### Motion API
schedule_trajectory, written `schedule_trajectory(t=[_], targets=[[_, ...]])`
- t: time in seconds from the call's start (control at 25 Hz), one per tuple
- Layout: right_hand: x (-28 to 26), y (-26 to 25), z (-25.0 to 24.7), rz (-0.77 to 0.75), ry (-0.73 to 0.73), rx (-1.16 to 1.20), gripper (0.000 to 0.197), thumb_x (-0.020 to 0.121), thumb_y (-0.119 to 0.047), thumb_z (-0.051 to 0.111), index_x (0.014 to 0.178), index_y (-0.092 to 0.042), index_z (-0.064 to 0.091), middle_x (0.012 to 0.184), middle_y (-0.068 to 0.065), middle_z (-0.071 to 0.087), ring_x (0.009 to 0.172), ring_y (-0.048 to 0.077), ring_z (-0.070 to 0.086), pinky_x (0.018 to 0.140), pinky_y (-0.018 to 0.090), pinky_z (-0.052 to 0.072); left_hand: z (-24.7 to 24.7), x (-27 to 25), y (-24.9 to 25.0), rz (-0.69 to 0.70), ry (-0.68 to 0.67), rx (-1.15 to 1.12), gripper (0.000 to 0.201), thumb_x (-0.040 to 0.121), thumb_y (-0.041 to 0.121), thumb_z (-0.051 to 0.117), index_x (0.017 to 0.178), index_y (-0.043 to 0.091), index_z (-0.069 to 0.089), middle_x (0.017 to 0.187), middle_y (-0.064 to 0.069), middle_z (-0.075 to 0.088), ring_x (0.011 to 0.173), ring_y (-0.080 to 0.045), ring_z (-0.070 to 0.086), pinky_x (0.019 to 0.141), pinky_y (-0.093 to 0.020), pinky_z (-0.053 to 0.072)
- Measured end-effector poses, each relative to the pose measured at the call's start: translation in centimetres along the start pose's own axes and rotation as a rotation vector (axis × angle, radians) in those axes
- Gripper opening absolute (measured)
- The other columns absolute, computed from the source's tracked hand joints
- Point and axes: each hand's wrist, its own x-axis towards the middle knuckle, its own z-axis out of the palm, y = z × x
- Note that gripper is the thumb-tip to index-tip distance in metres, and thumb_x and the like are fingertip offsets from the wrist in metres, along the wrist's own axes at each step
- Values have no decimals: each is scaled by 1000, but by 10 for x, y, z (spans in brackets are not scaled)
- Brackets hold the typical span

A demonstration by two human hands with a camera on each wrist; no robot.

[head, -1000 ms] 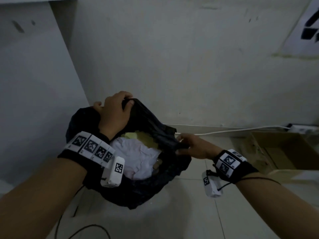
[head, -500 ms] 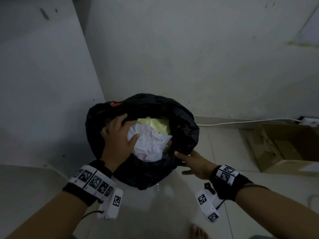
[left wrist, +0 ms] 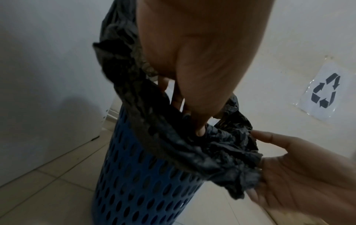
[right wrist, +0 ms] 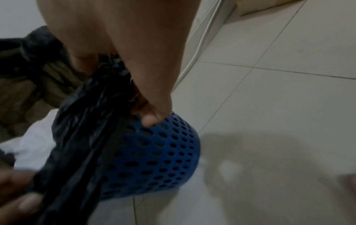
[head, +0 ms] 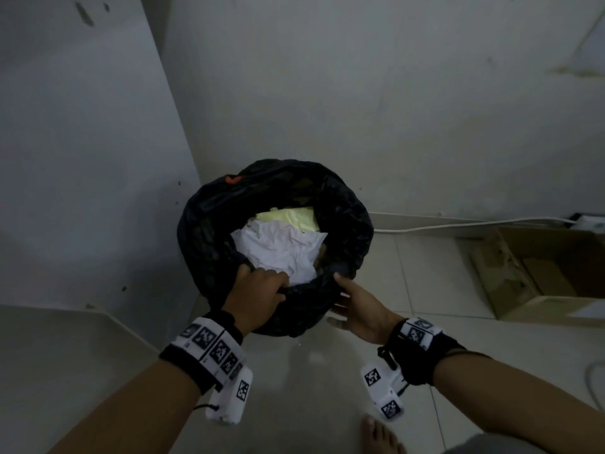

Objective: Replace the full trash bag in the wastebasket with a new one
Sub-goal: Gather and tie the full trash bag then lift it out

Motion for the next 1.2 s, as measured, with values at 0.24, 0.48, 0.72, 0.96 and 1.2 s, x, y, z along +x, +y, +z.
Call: schedule_trajectory(t=[0.24,0.48,0.72,0.96,1.2], targets=[[-7,-27,-19,-278,319,64,36,91,-28,65,123,-11,60,120,10,68,98,24,67,69,33,55,14,14,36,14,124,-233,28,88,49,56,102,25,59,99,11,64,95,-14,58,77,-31,20],[-54,-94,-21,-504,95,153,21,99,-18,51,111,-7,63,104,5,72,89,15,69,78,30,58,-13,25,78,170,153,-332,42,83,53,59,113,24,56,102,6,64,95,-19,56,86,-37,29],[-73,-110,-15,-487,240,130,5,94,-15,59,90,-14,61,73,-1,69,58,8,62,51,21,50,-53,29,72,197,159,-797,14,98,31,50,106,21,54,80,-3,66,69,-17,63,61,-36,50],[-99,-123,-26,-889,177,-540,19,95,-13,58,112,-21,60,112,-5,62,99,6,59,80,27,53,-72,14,71,159,96,-948,16,92,29,61,92,14,59,82,-7,65,76,-17,63,69,-34,52],[-102,-111,-36,-1076,106,-1164,22,80,-3,60,85,-22,51,85,-3,57,78,9,51,73,30,40,-96,0,68,161,129,-1030,42,78,13,77,106,25,49,93,7,53,71,-8,52,71,-18,48]])
